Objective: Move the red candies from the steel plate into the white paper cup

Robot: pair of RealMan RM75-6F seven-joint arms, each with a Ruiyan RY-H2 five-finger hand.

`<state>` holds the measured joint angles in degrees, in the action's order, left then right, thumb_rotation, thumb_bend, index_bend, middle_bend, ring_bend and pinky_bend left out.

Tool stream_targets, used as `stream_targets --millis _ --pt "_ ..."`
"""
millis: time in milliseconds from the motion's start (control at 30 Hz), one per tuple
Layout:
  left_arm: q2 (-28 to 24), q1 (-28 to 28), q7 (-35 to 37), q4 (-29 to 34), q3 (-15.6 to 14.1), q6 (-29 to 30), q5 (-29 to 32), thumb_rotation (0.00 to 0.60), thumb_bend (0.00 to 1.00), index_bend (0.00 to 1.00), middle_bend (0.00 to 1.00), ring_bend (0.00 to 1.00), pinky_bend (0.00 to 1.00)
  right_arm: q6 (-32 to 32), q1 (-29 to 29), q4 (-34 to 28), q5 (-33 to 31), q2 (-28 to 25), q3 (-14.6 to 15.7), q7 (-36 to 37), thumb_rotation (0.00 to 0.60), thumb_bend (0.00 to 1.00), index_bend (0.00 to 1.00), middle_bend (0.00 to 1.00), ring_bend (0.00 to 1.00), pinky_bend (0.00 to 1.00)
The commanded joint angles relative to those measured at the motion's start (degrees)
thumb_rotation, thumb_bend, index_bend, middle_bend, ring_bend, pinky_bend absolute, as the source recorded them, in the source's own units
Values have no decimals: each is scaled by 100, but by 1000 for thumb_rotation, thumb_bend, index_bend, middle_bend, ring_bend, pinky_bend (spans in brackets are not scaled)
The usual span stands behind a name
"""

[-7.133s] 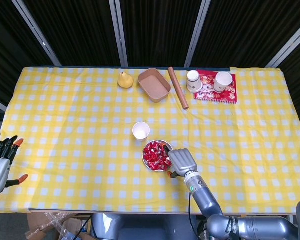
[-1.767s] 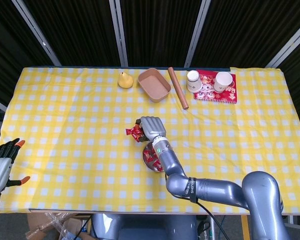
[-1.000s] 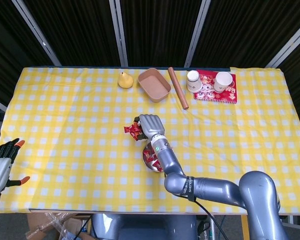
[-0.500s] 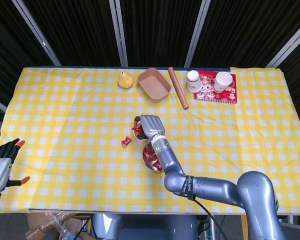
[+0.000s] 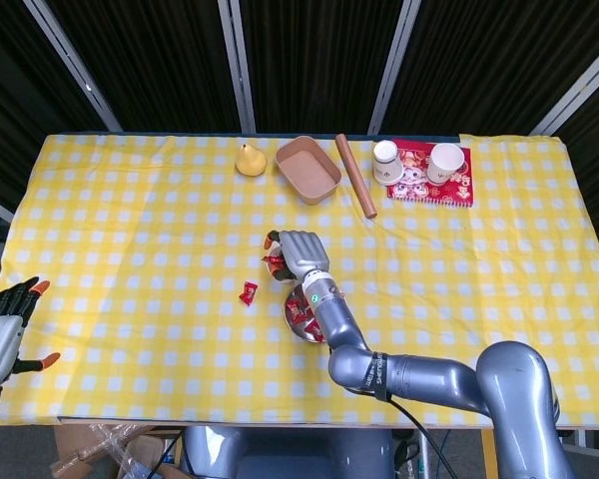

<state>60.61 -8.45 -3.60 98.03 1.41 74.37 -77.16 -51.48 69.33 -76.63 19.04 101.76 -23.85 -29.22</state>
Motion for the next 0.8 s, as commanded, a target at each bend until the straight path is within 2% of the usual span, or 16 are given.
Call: stream_targets --millis 33,400,800 --pt "-3 1 7 0 1 1 2 600 8 0 0 0 0 -20 3 -18 10 2 -2 2 600 561 327 865 933 905" --pt "-17 -6 43 7 0 -20 9 600 9 0 0 0 0 -60 16 -10 24 32 34 -34 600 433 227 866 933 905" --pt "-22 -11 49 17 1 -39 30 600 8 0 0 0 0 -113 5 145 139 85 5 21 600 407 198 866 927 905"
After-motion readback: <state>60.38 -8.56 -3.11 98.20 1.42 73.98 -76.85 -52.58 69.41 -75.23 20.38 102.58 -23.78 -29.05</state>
